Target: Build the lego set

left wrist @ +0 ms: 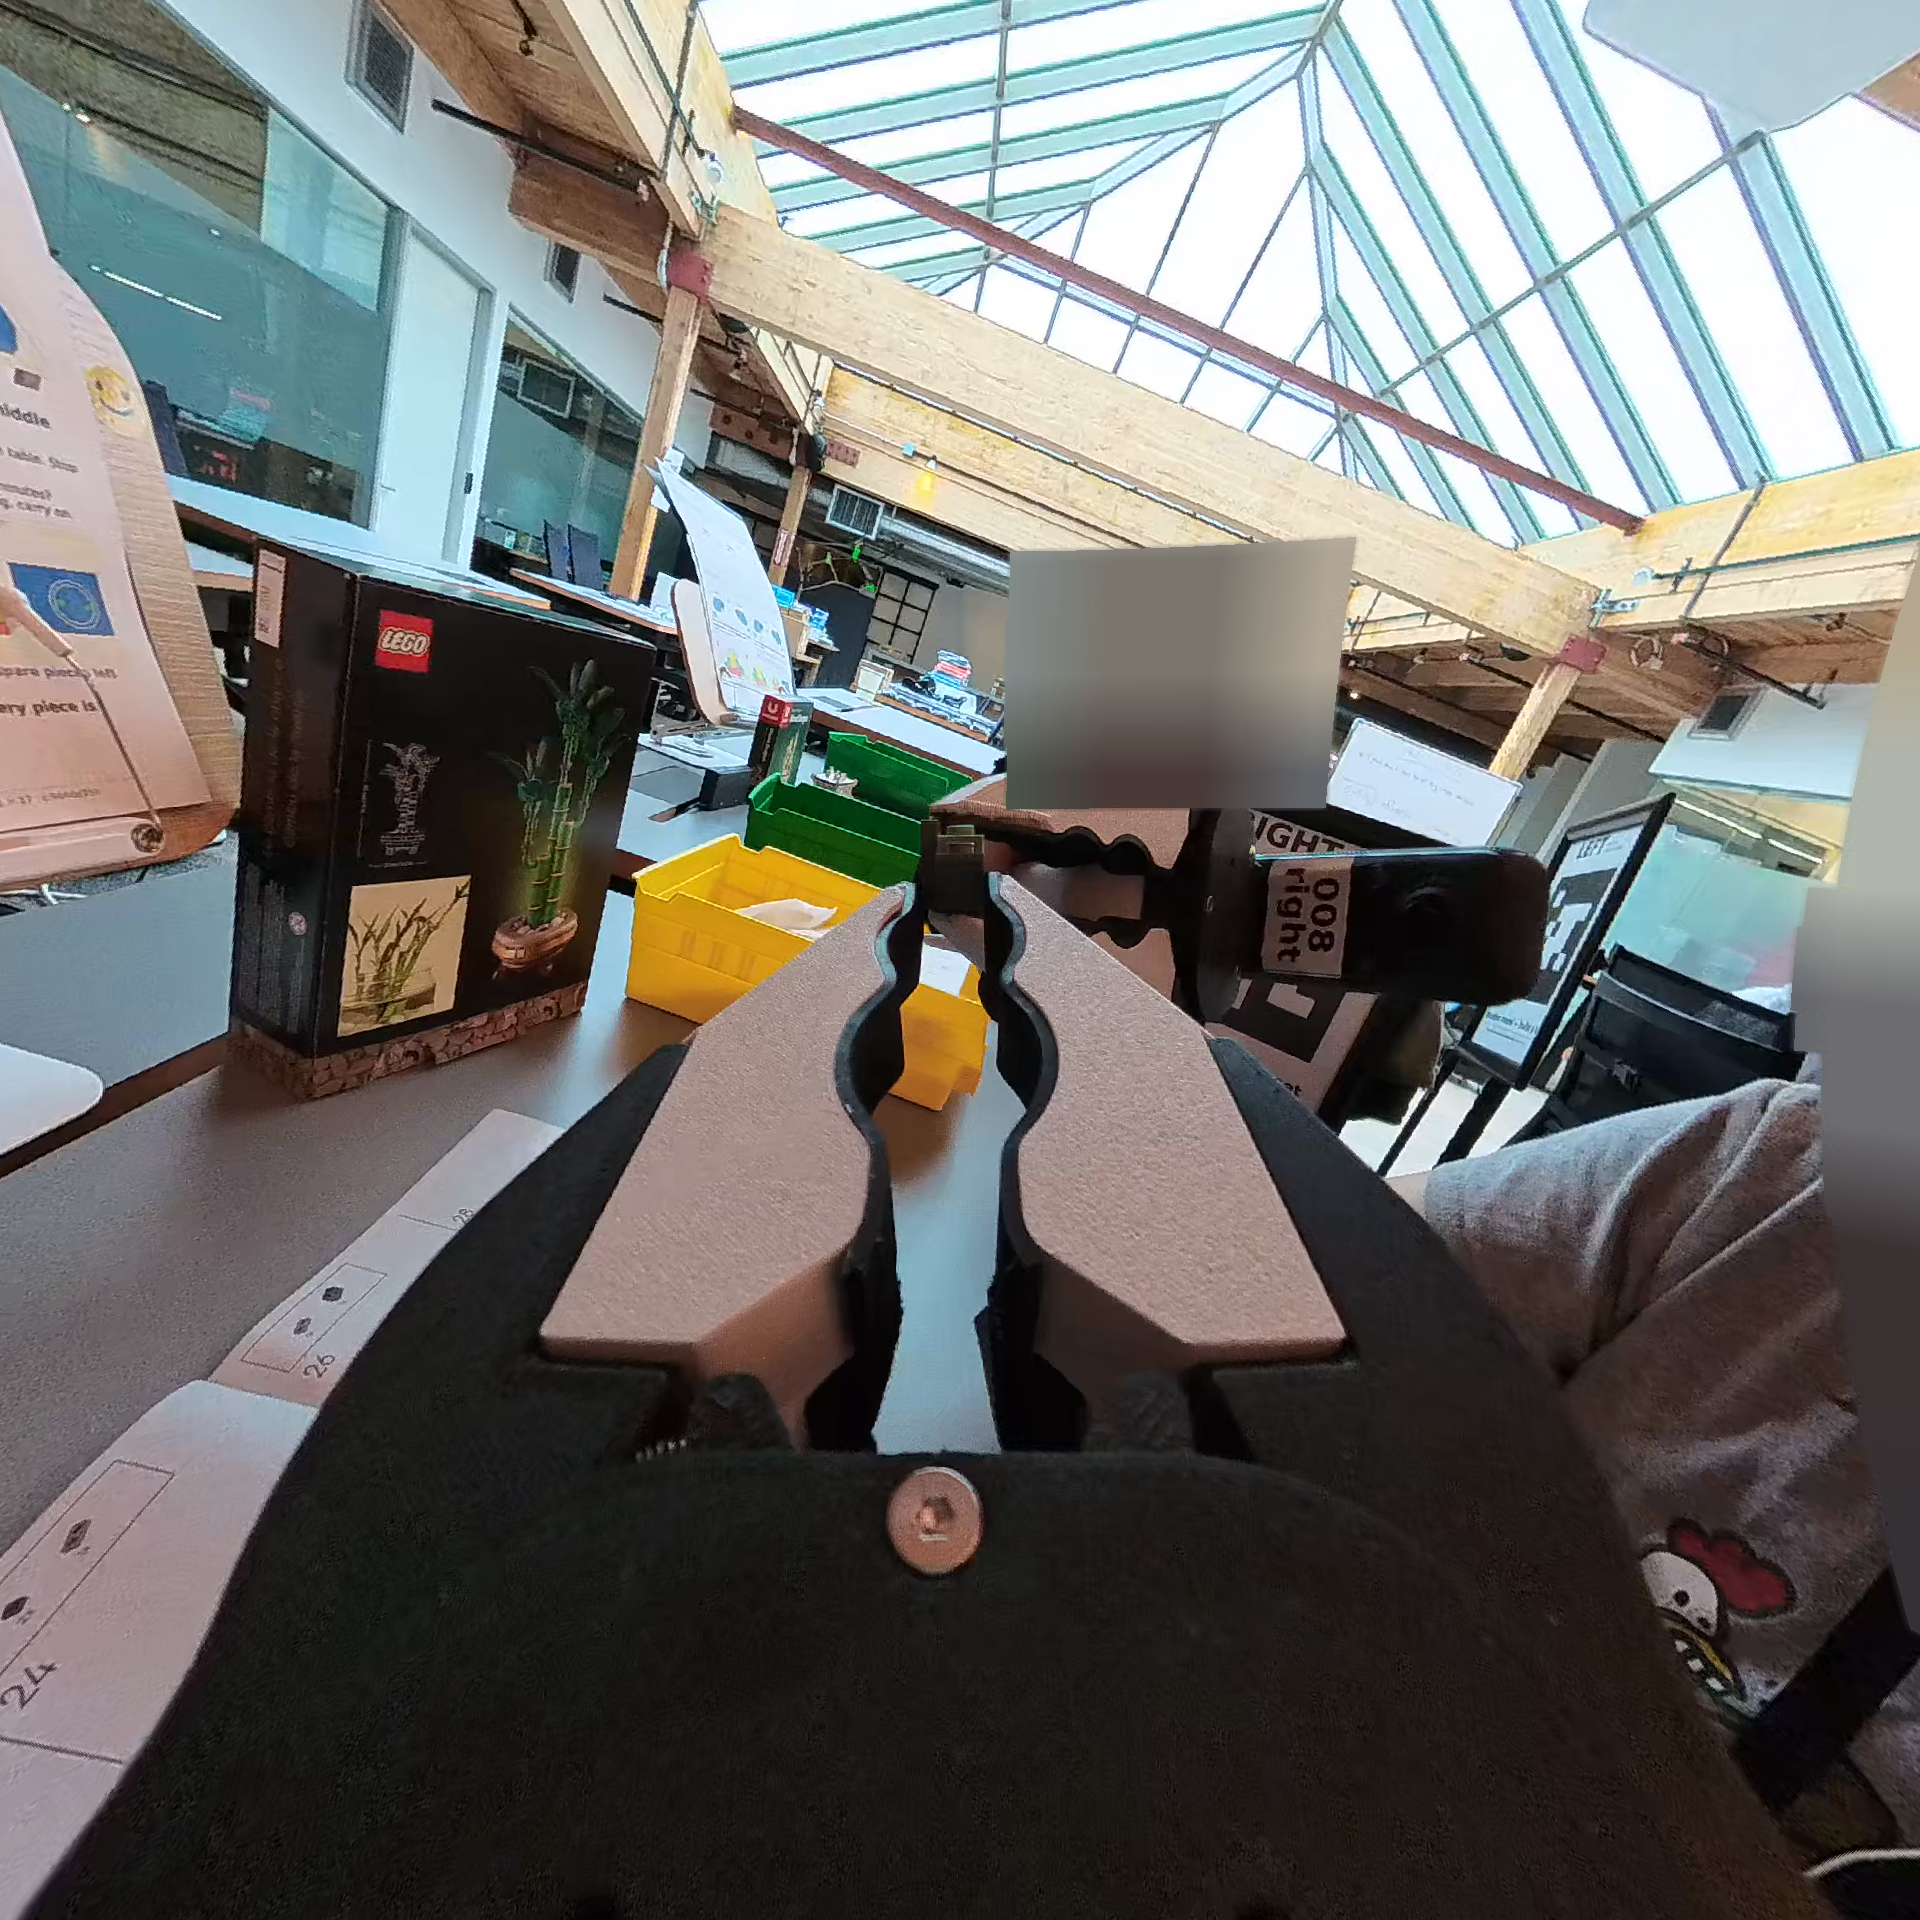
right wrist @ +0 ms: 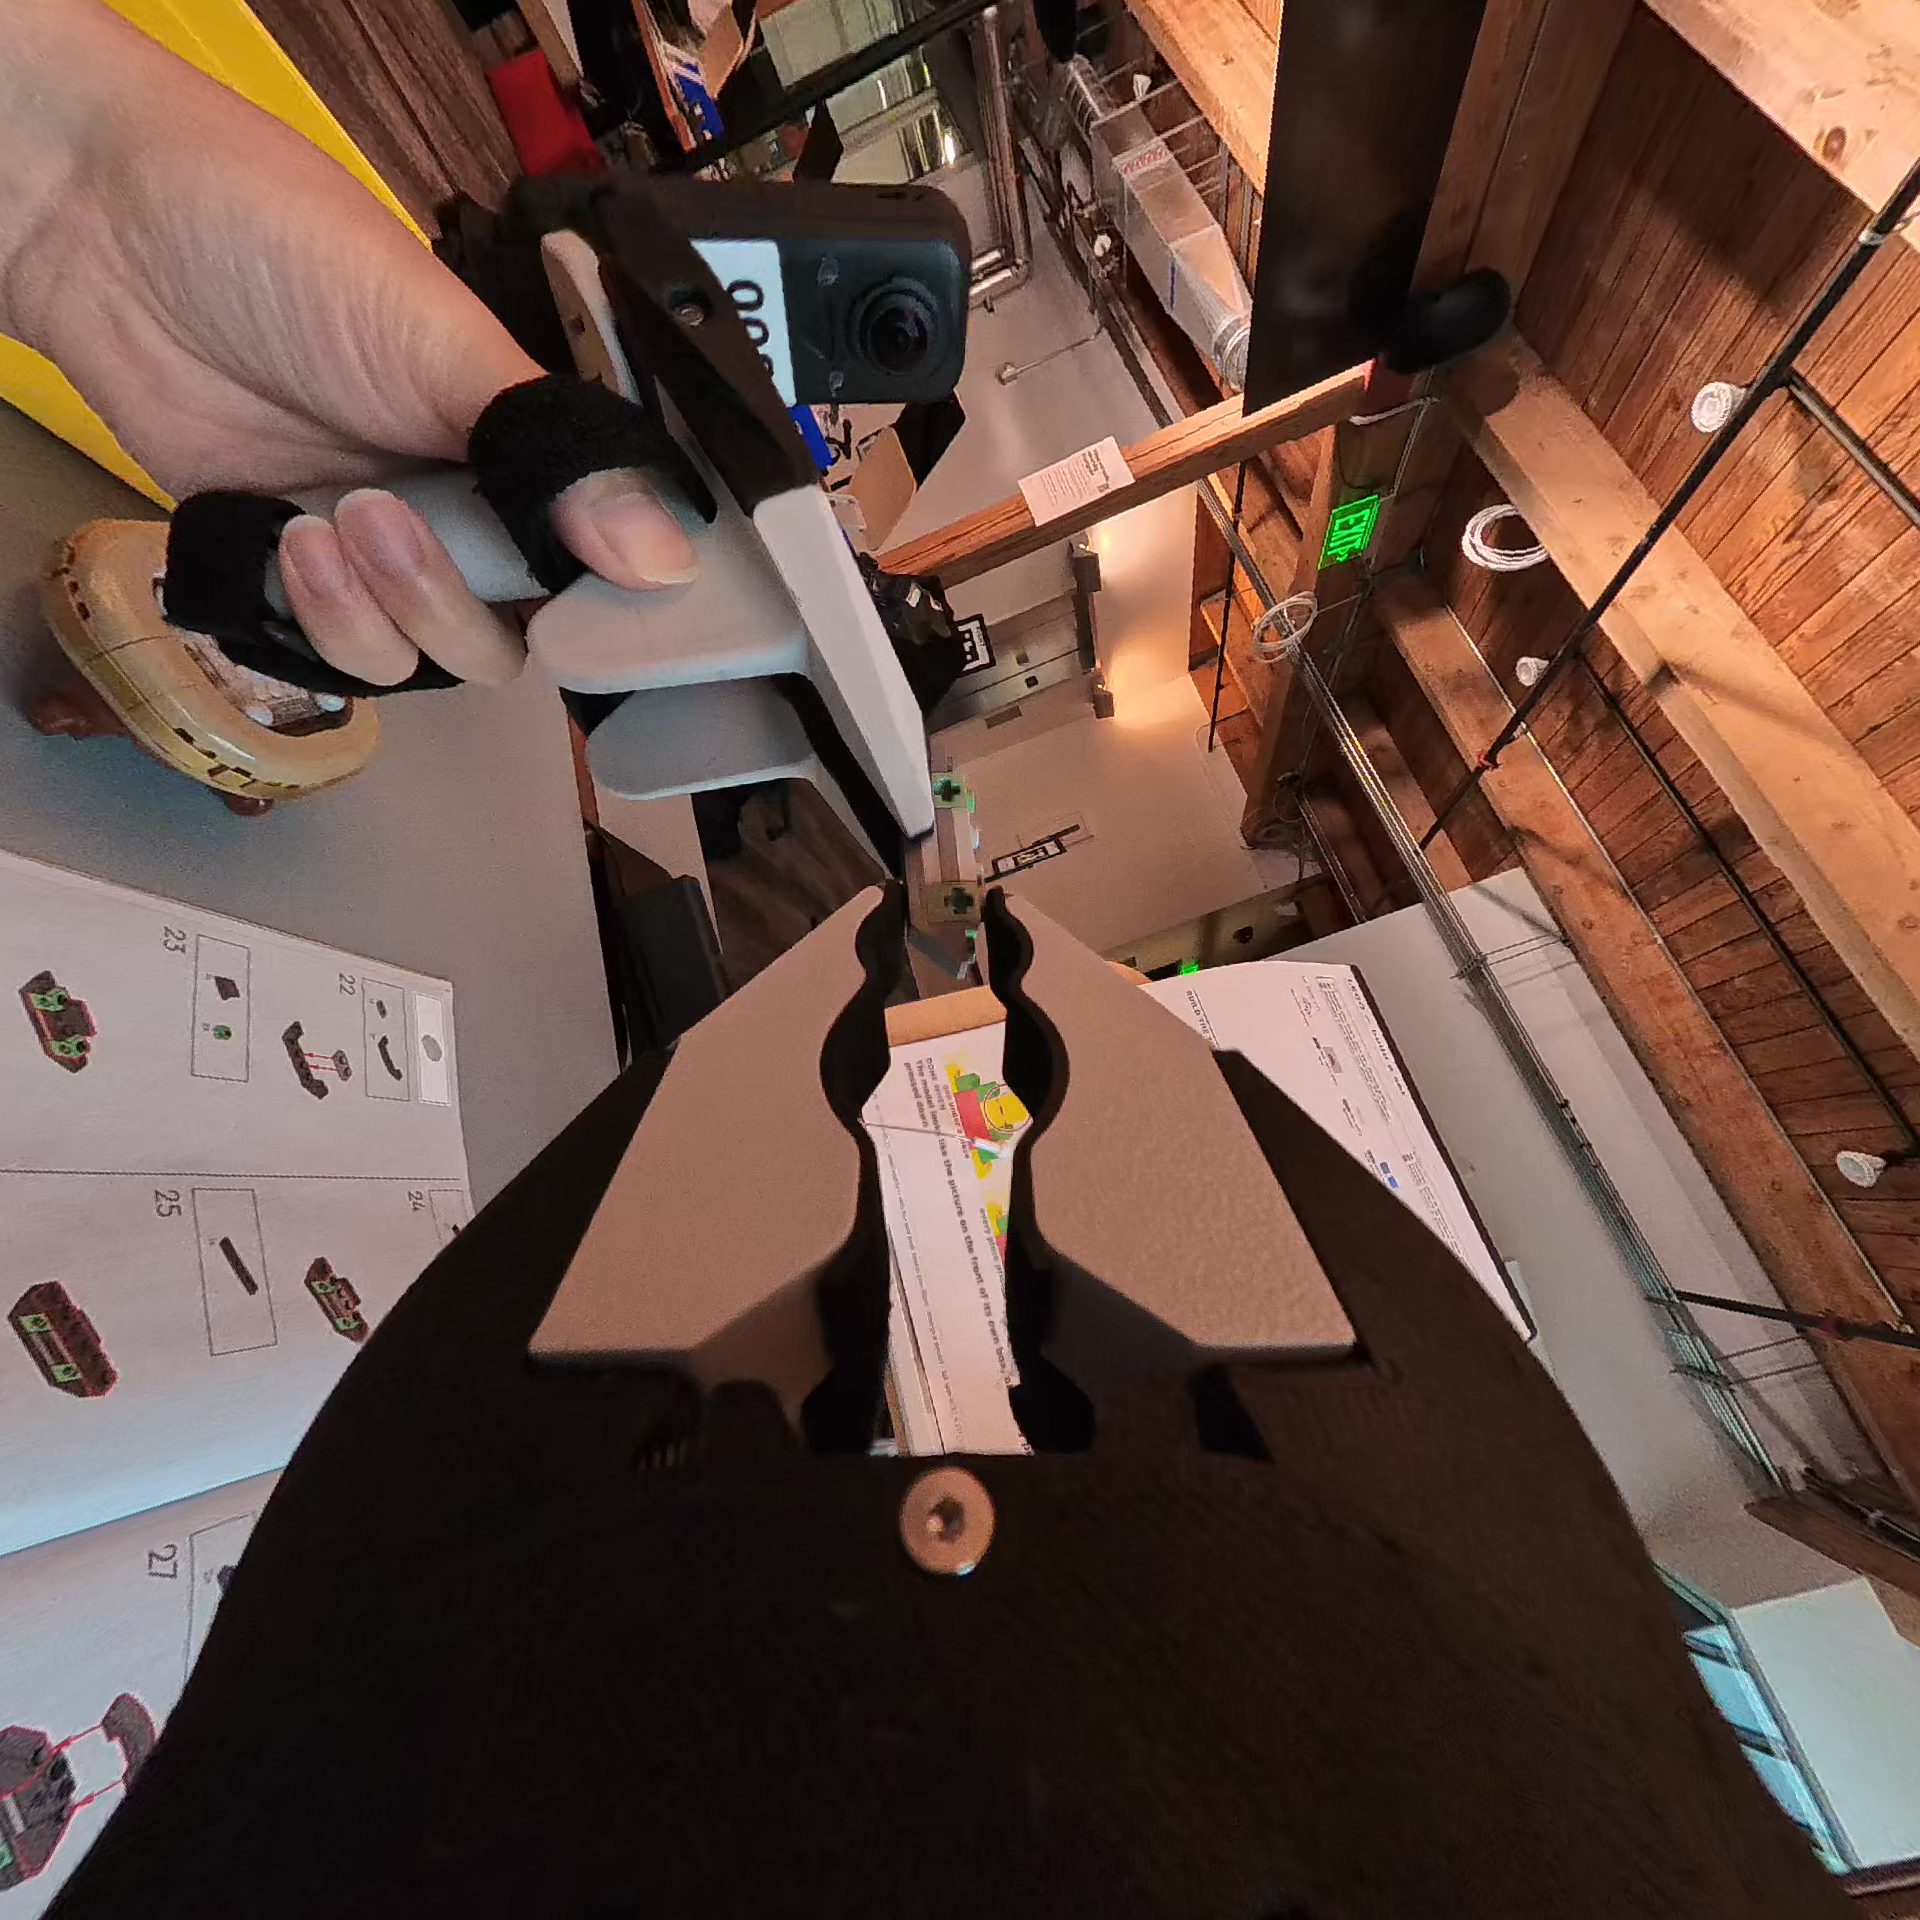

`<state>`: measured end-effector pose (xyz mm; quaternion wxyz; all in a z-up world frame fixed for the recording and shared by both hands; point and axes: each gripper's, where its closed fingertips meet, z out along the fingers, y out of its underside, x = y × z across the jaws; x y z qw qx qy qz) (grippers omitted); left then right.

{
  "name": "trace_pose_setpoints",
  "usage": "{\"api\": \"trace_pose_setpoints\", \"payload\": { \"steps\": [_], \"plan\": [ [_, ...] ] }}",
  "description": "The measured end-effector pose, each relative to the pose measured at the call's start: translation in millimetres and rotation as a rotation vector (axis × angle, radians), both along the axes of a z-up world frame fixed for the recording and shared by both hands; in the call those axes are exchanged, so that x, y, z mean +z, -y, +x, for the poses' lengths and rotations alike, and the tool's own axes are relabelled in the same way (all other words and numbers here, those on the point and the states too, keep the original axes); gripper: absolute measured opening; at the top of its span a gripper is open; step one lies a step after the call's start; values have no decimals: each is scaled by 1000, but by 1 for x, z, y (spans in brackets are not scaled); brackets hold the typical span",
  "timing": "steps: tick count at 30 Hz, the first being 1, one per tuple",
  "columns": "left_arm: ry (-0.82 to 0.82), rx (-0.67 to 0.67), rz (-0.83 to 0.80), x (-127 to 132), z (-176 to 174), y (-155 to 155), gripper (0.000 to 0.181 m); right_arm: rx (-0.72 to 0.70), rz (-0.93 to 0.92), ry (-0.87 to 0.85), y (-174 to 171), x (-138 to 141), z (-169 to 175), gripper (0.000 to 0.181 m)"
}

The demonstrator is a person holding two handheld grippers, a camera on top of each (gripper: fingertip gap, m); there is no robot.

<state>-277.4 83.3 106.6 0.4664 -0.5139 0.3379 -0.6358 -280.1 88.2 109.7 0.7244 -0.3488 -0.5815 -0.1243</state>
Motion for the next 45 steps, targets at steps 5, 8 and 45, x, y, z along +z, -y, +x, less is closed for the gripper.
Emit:
{"api": "trace_pose_setpoints", "payload": {
  "steps": [5,8,45],
  "plan": [
    [-31,19,26,-2,-1,0,16,16,13,6,4,0,-3,14],
    [-37,9,45,0,-2,4,14,20,27,11,5,-1,-6,14],
    [-61,458,251,52,-143,-15,8,-65,-1051,47,-64,-170,75,10]
  ]
}}
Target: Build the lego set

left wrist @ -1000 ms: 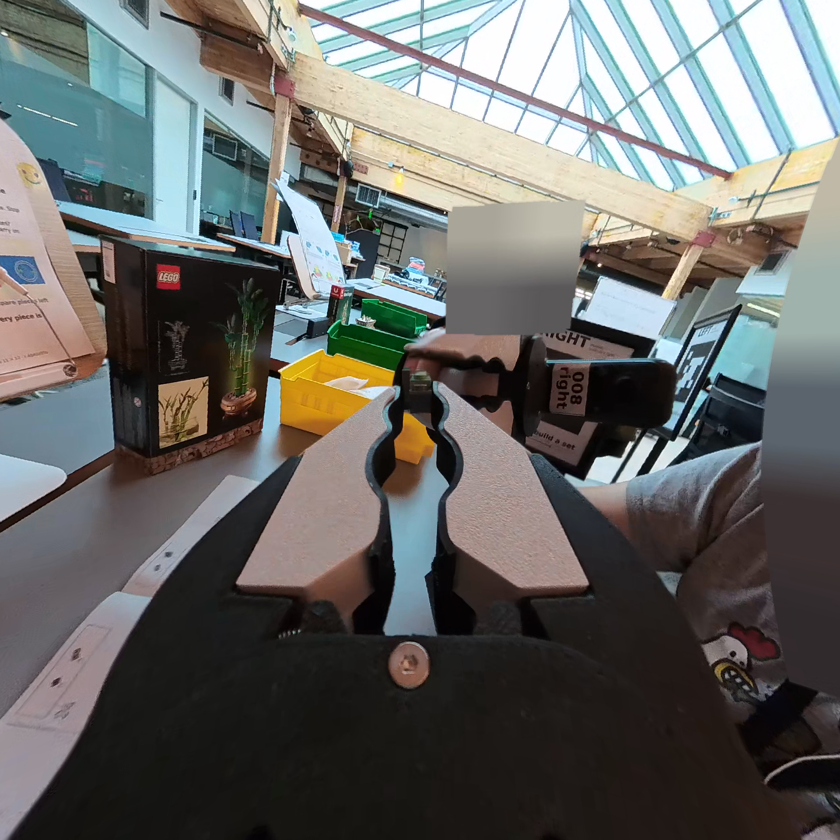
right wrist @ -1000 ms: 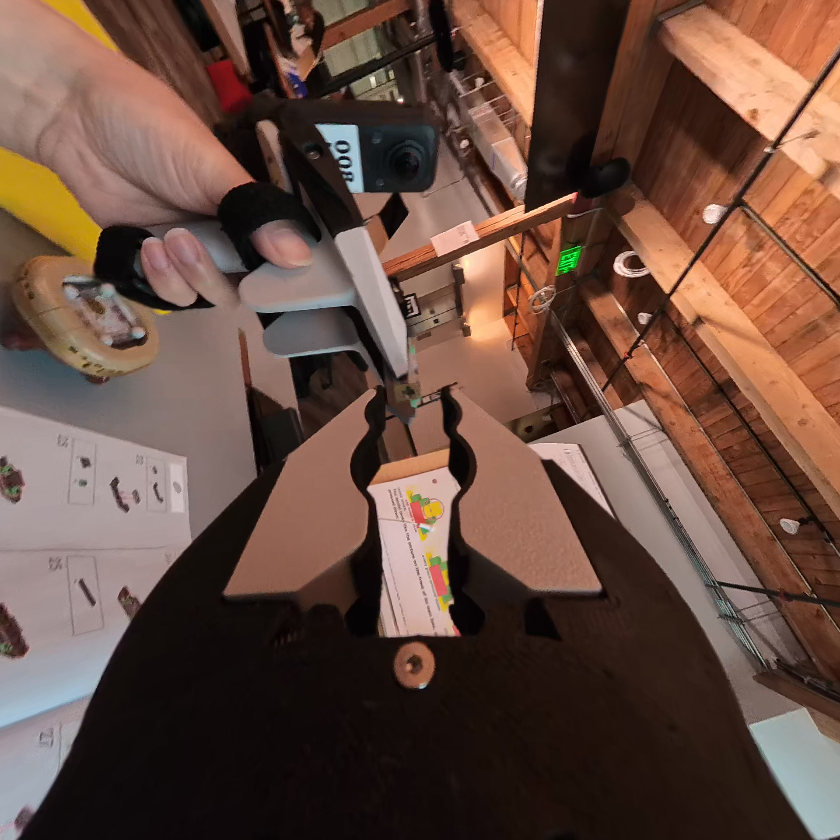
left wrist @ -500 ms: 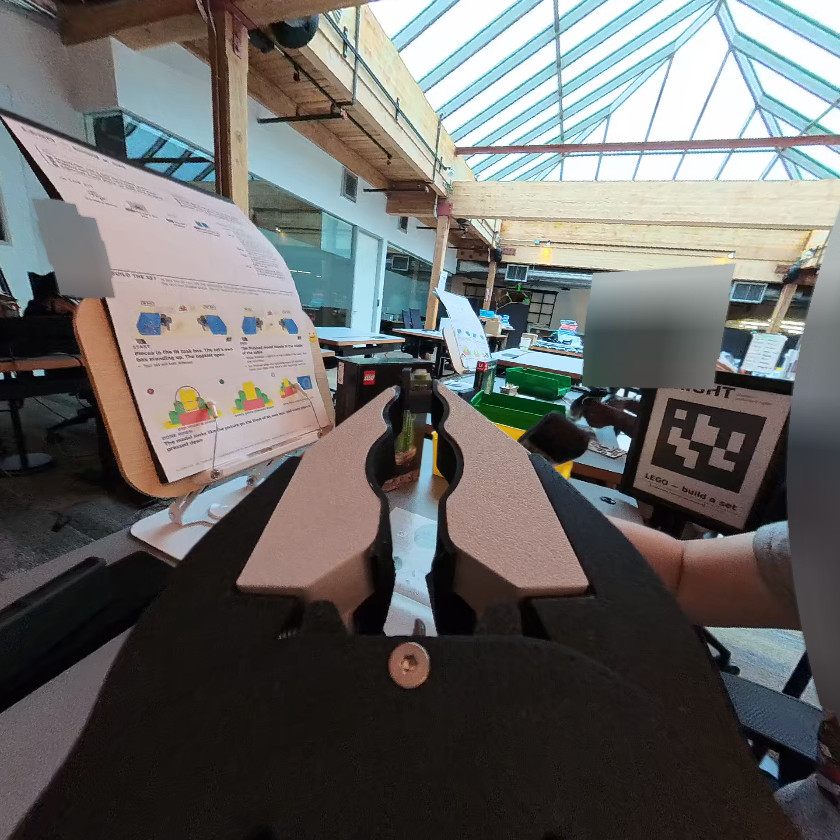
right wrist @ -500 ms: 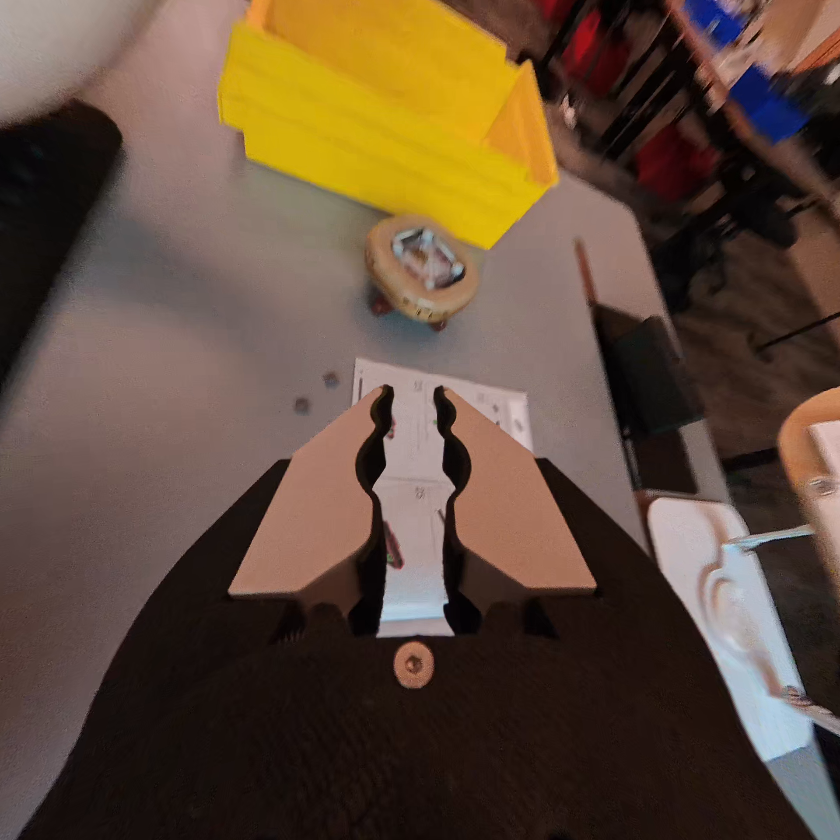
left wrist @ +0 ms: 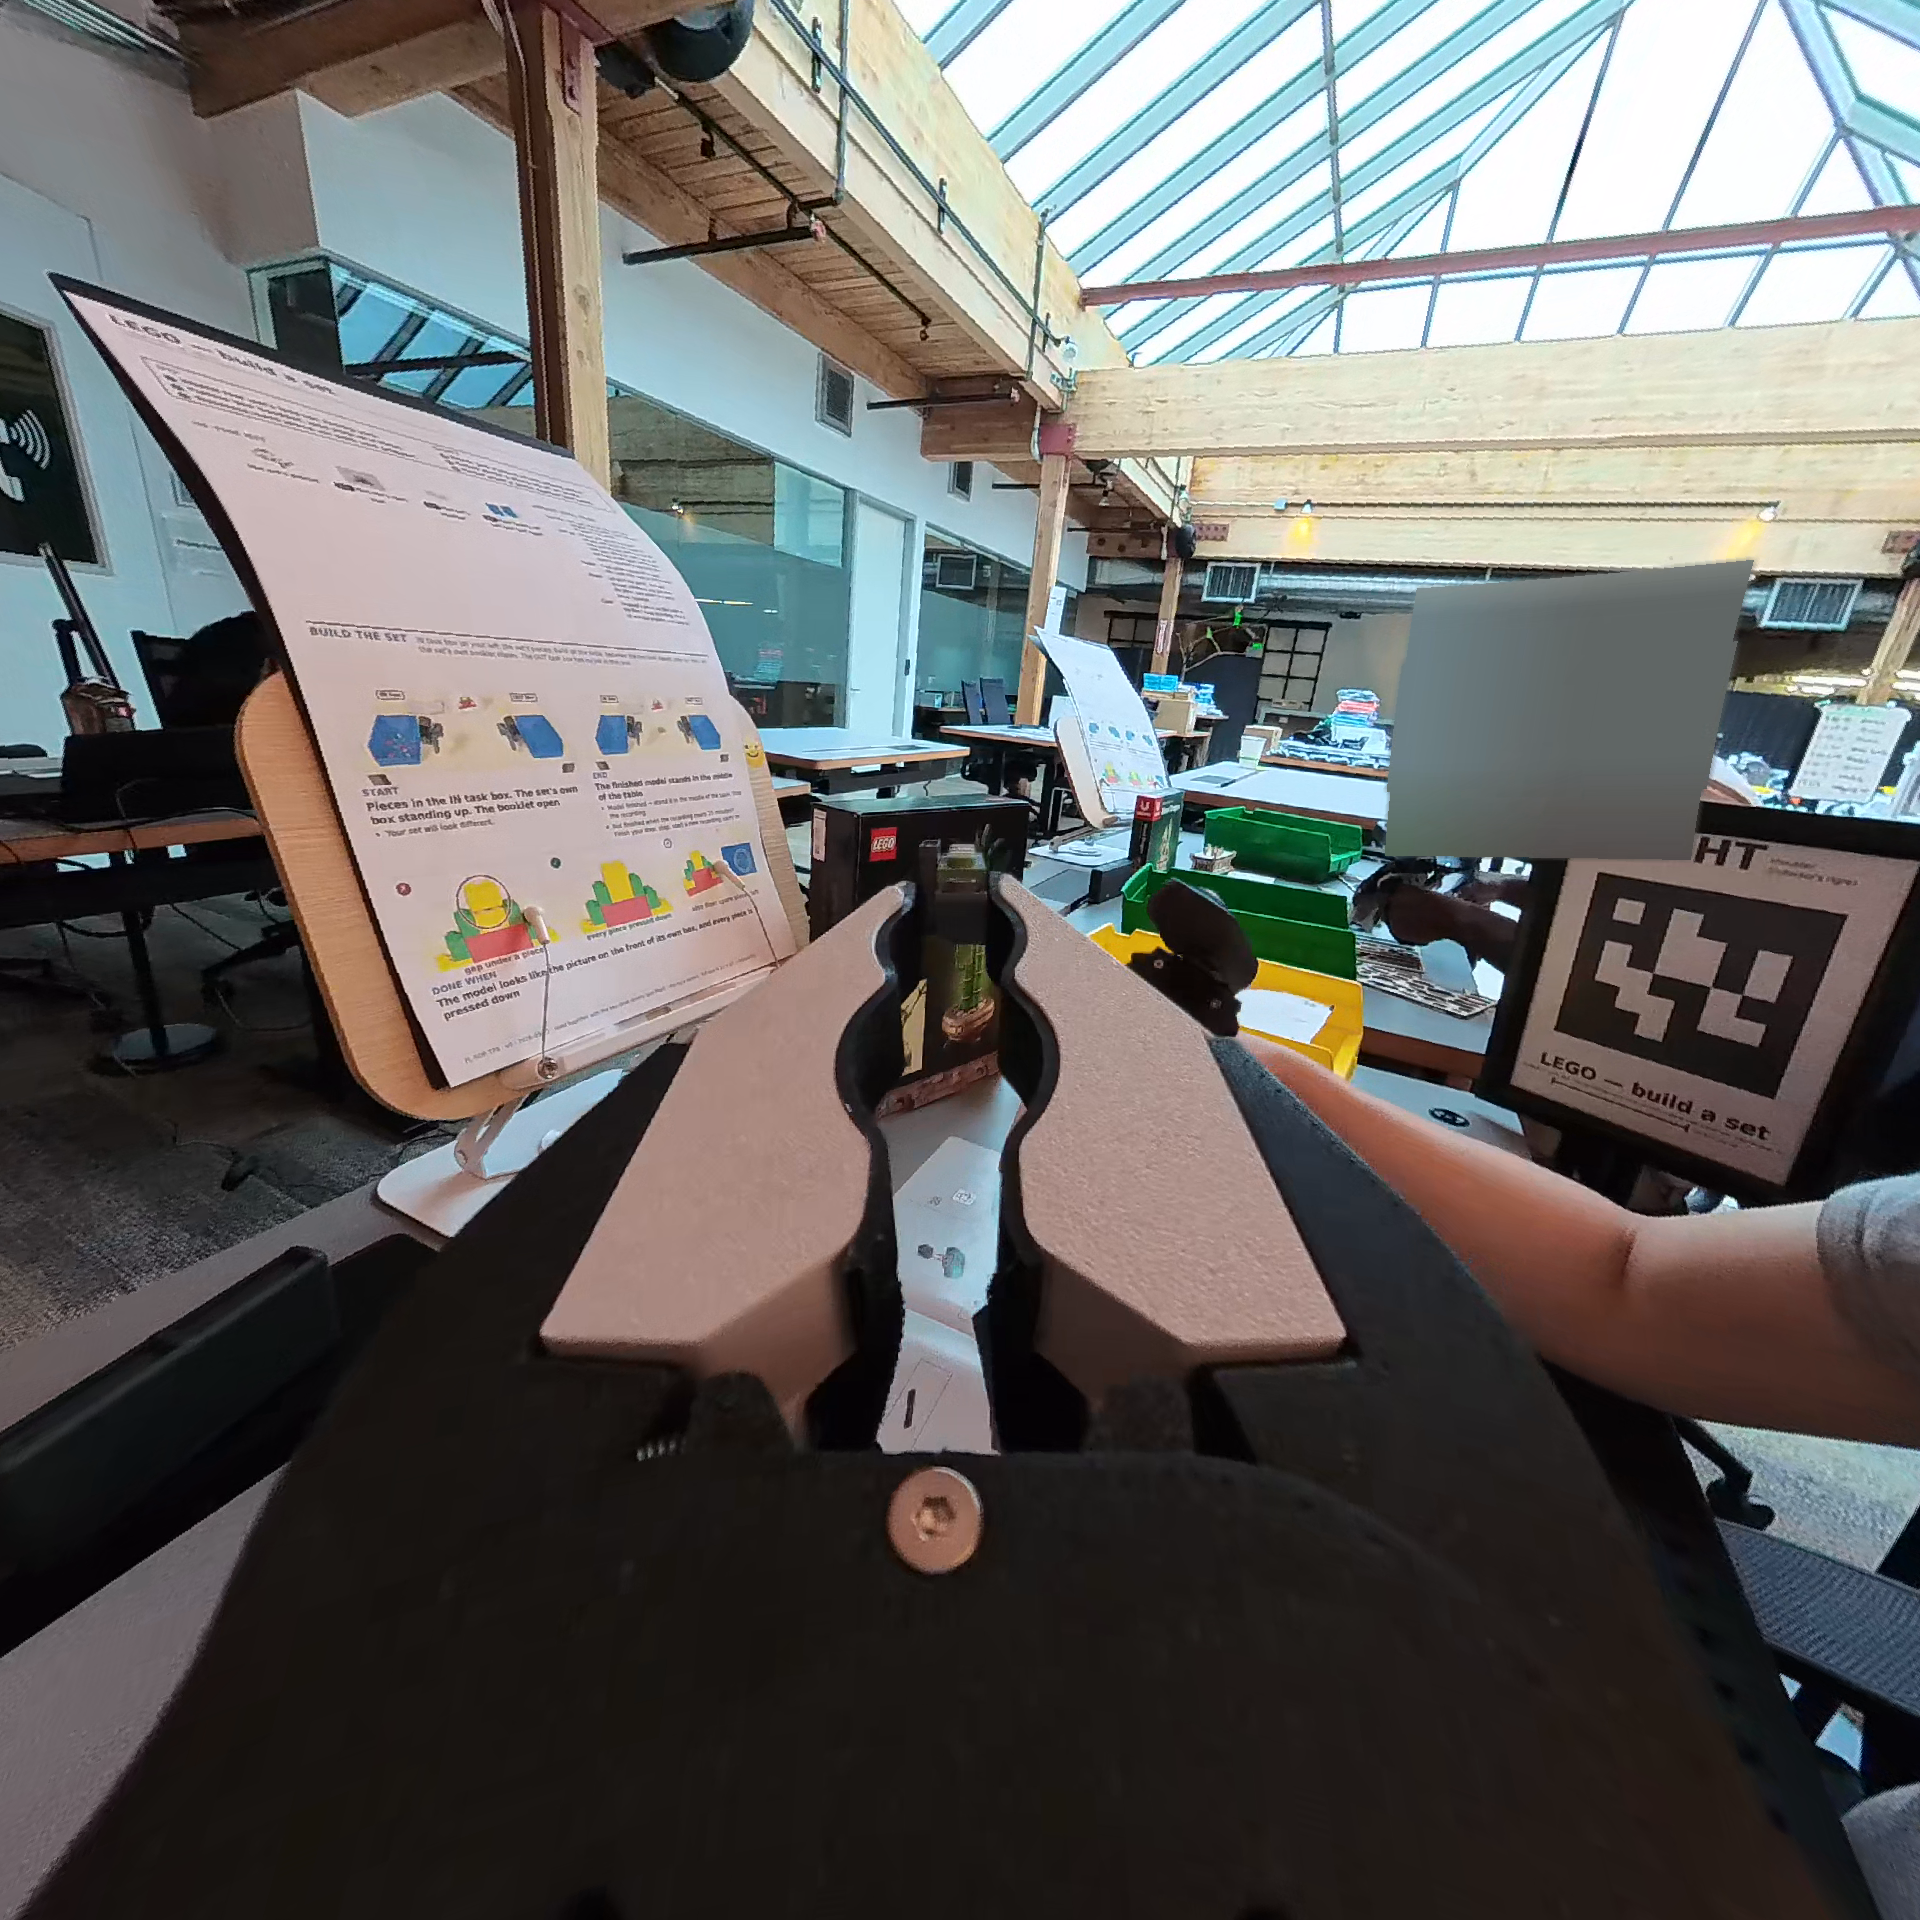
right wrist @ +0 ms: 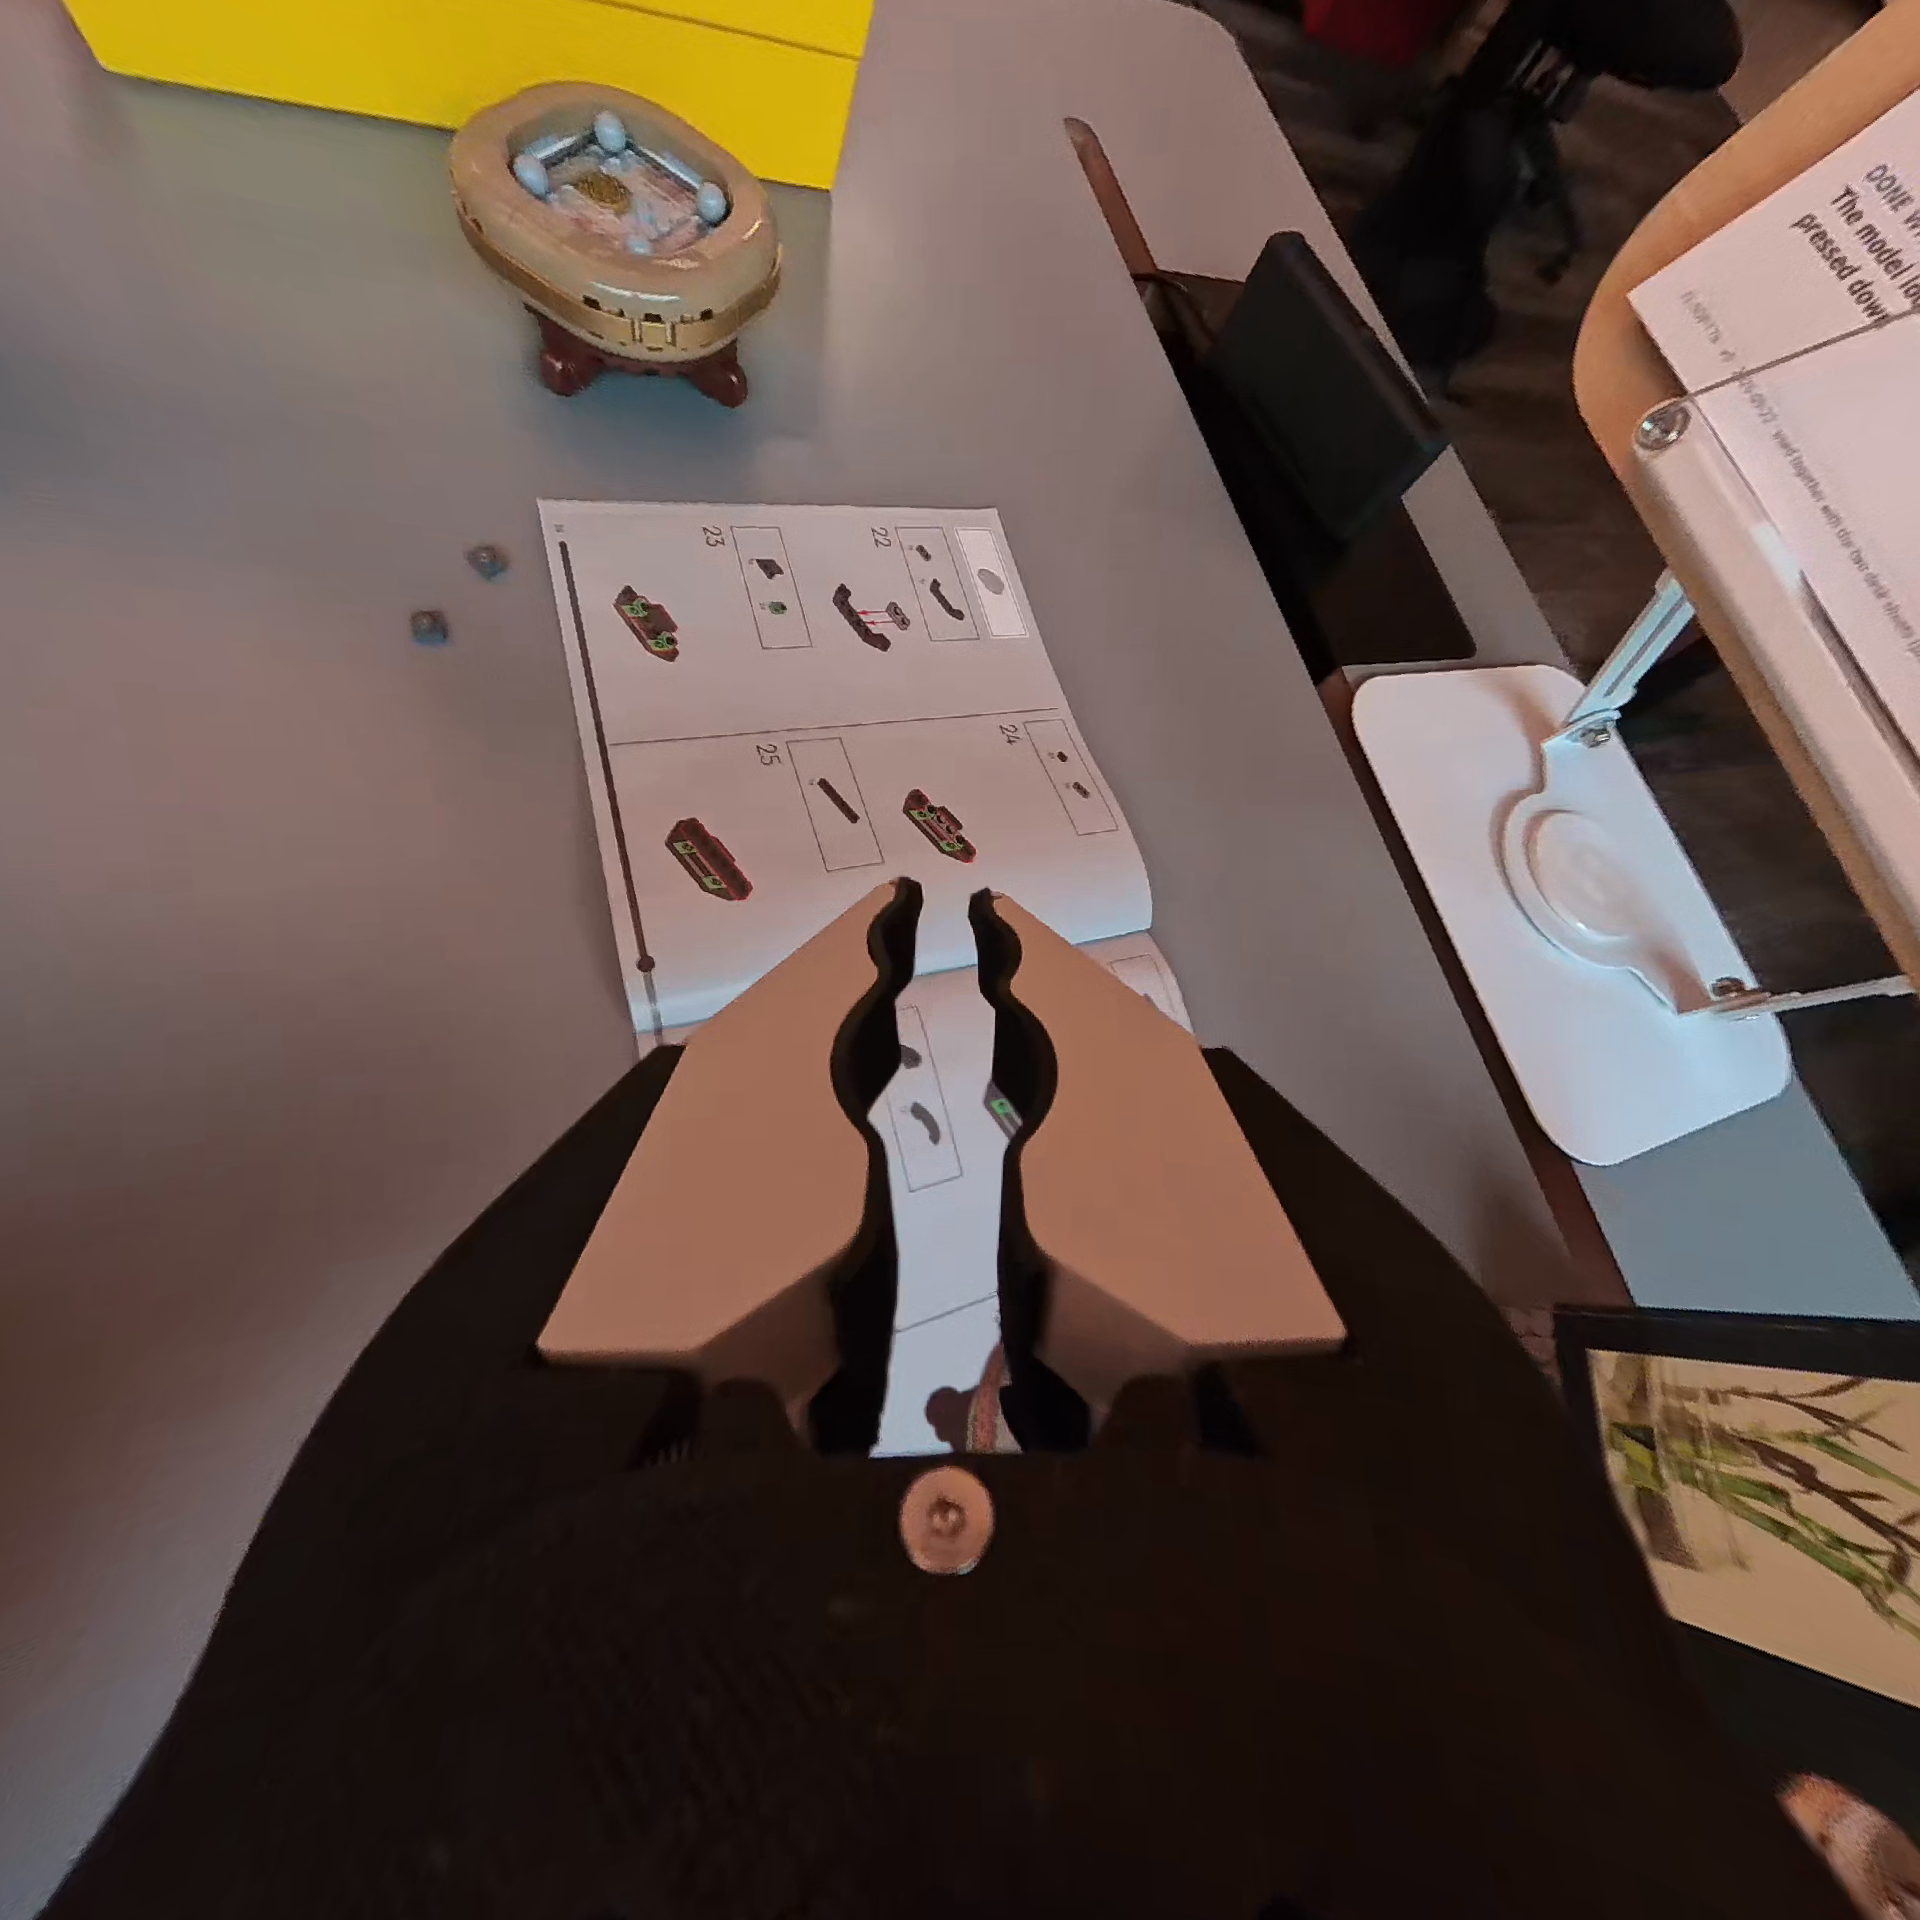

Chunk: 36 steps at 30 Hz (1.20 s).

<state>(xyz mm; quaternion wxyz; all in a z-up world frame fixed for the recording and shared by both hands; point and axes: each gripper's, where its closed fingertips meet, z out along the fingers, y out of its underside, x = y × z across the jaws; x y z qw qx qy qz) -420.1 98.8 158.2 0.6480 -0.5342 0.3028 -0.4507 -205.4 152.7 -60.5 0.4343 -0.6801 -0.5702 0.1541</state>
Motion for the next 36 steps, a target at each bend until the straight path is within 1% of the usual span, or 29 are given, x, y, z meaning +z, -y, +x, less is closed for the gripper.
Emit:
{"api": "trace_pose_setpoints", "payload": {
  "steps": [2,4,7,10,13,16,18,20,22,24,27,32,36],
  "plan": [
    [2,-11,-2,0,4,0,8,18,-45,-22,4,0,-7,10],
    [-1,-28,-4,-1,9,1,8,67,-70,-14,13,-3,-18,9],
    [-15,-45,-6,-3,17,2,8,142,-47,50,26,-10,-36,4],
    [-15,-59,-5,-4,22,2,9,203,-123,134,44,-24,-49,4],
    [-6,-77,-10,-3,26,3,8,240,-144,193,55,-31,-56,5],
    [-10,-81,-9,-4,29,4,9,281,-177,168,67,-31,-72,9],
    [-15,-80,-10,-5,31,4,8,301,-186,200,74,-38,-83,14],
    [-20,-81,-12,-6,32,4,8,300,-193,273,78,-52,-88,12],
    [-26,-80,-13,-7,33,3,8,285,-210,353,78,-67,-85,9],
    [-32,-78,-12,-7,34,4,8,279,-219,362,75,-73,-81,7],
    [-37,-77,-11,-8,36,3,8,256,-189,306,63,-65,-76,7],
    [-28,-90,-23,-10,39,1,9,221,-111,210,48,-44,-68,7],
    [-25,-98,-27,-11,43,1,9,182,-65,107,38,-19,-62,7]
  ]
}}
